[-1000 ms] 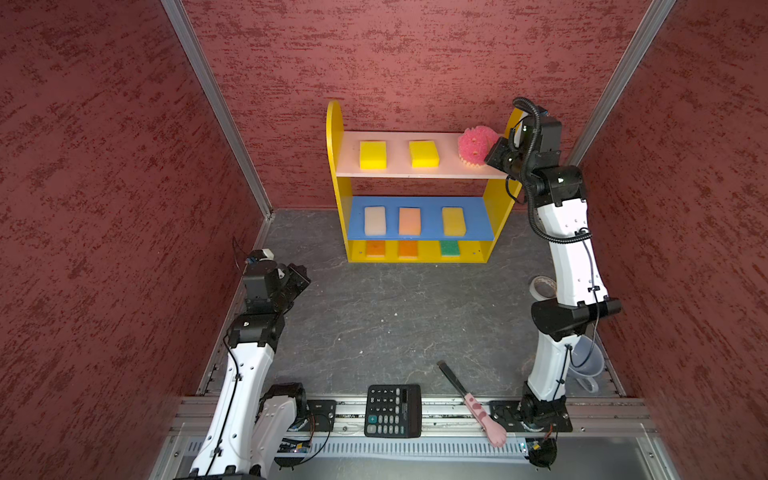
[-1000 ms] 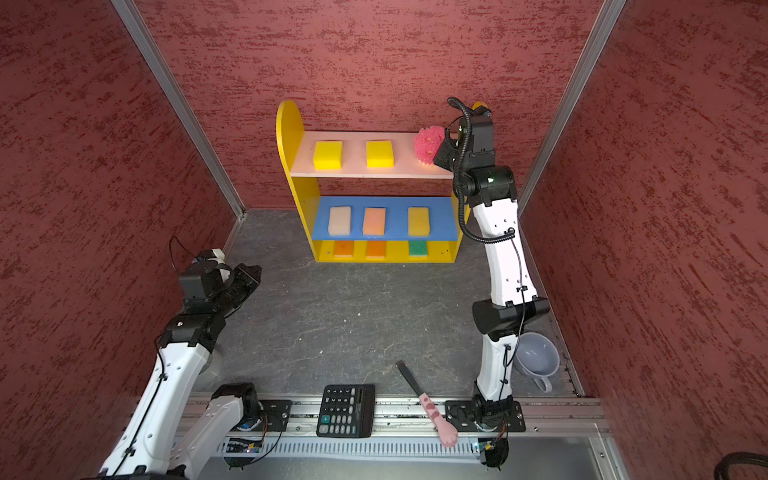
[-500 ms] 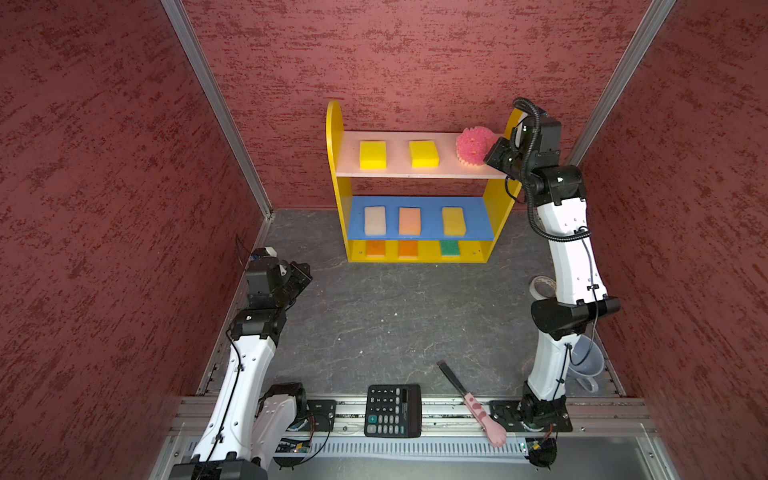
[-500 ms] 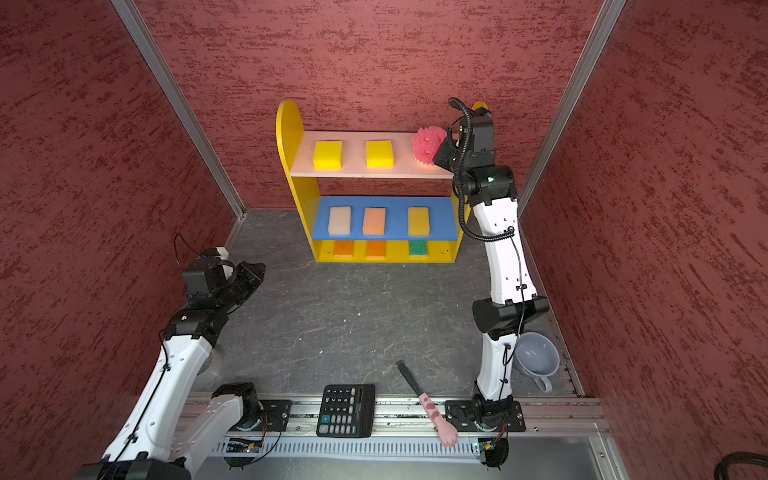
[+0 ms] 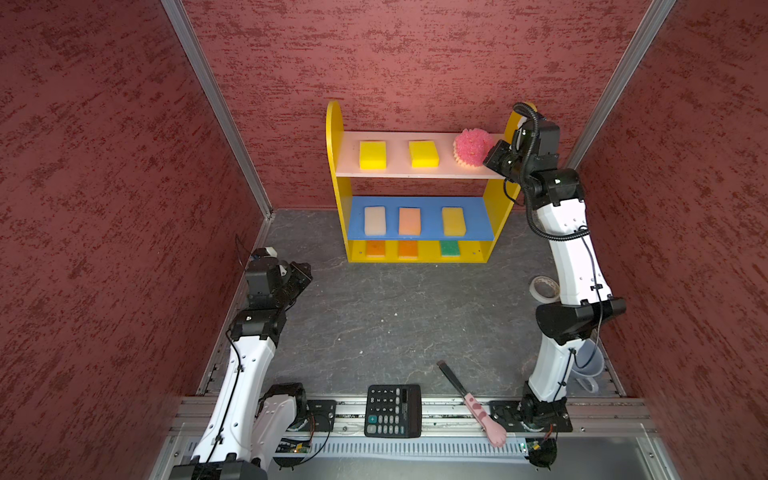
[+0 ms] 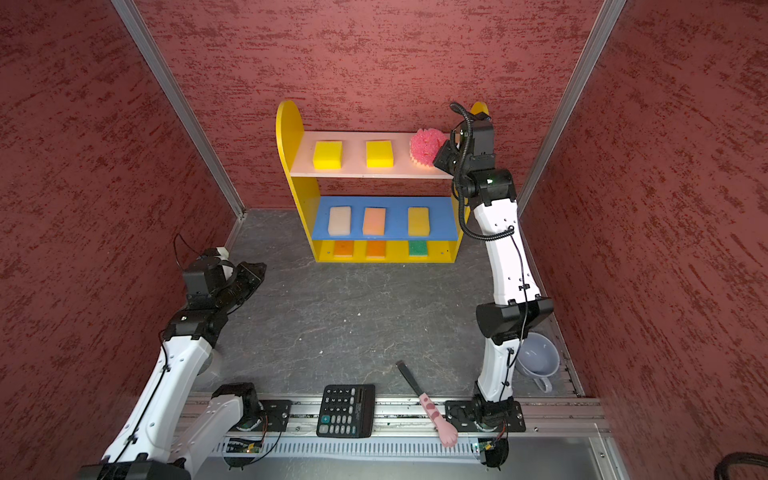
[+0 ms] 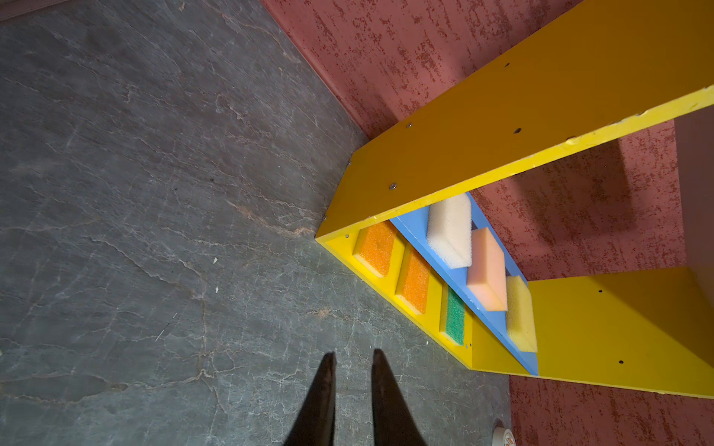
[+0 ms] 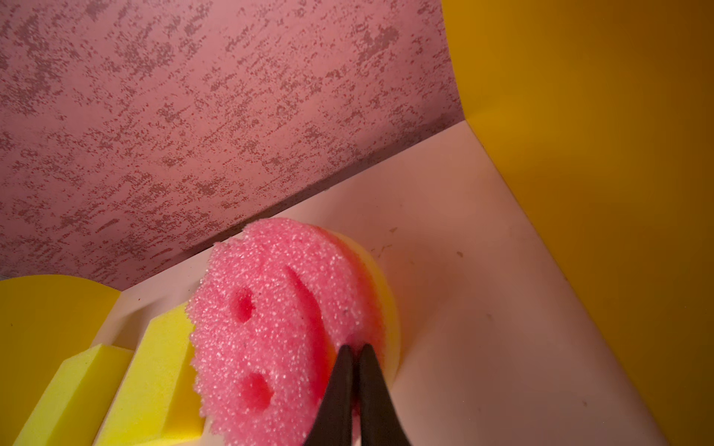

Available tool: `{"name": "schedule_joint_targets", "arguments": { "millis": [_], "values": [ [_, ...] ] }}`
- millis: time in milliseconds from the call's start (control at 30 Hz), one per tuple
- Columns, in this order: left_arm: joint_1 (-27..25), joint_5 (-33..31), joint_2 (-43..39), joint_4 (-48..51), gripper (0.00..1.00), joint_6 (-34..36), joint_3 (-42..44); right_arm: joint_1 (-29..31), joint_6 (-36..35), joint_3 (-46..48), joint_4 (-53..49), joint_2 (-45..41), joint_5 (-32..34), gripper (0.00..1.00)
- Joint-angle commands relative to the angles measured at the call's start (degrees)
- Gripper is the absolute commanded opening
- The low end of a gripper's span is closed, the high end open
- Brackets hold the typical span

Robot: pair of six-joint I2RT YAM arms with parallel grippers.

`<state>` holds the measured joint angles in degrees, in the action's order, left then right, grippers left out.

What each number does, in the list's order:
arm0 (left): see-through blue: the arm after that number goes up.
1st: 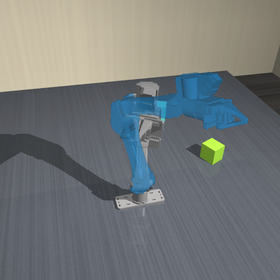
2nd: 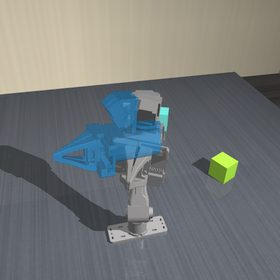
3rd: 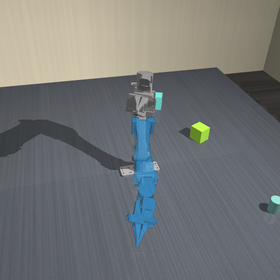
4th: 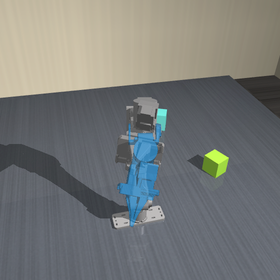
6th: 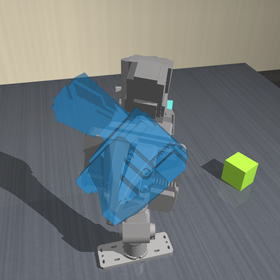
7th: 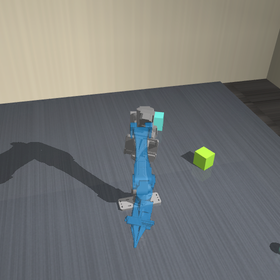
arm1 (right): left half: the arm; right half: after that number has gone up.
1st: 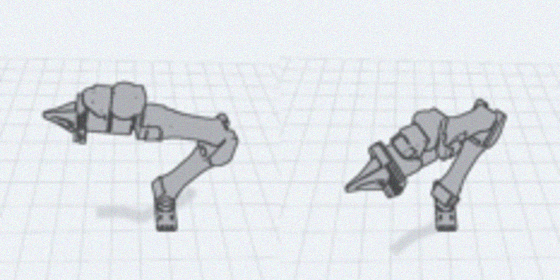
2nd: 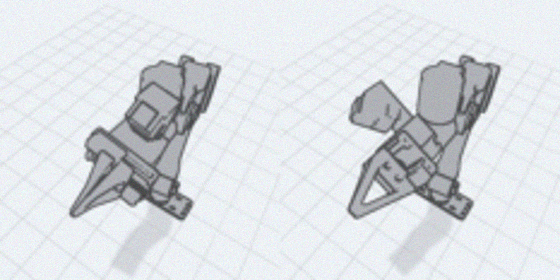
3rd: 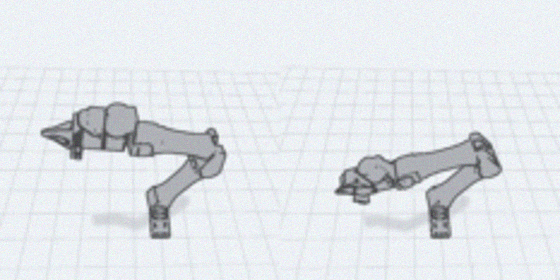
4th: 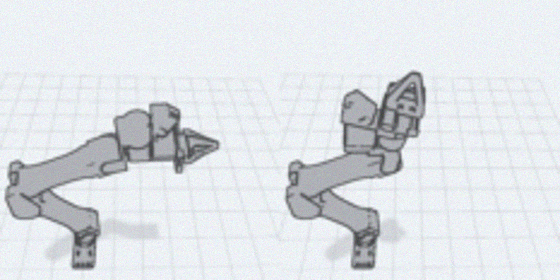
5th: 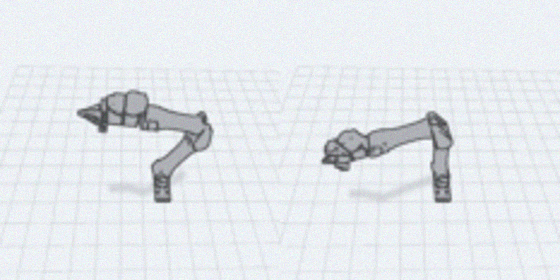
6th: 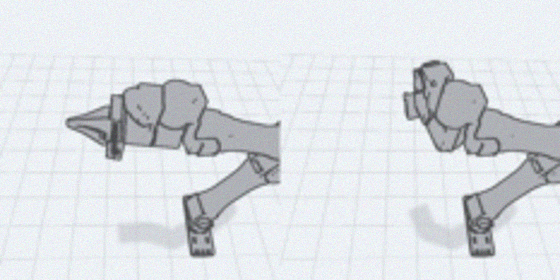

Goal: Place and organize the cleaning sponges onto the shelf
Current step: 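Lower the smiley sponge onto the top shelf and open the right gripper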

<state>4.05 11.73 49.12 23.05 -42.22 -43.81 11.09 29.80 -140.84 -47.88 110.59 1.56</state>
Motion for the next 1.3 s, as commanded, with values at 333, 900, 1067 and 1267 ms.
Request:
{"name": "schedule_joint_targets", "arguments": {
  "millis": [333, 900, 1067, 1267],
  "values": [
    [-3.35, -2.0, 0.43, 0.33, 0.2, -0.85, -2.32, 0.25, -1.17, 8.47, 1.58, -3.06, 1.99, 0.41],
    [-7.84, -5.48, 3.0, 0.11, 0.2, -0.87, -4.62, 0.24, -0.63, 9.71, 7.04, -7.36, -1.44, 0.51],
    [-8.67, -6.01, 3.48, 0.2, 0.2, -0.94, -5.12, 0.2, 0.25, 9.12, 8.15, -8.02, -3.44, 0.52],
    [-9.77, -6.3, 4.4, 0.35, 0.2, -0.96, -6.18, 0.2, -0.27, 7.18, 6.51, -6.98, -2.81, 0.53]
  ]
}}
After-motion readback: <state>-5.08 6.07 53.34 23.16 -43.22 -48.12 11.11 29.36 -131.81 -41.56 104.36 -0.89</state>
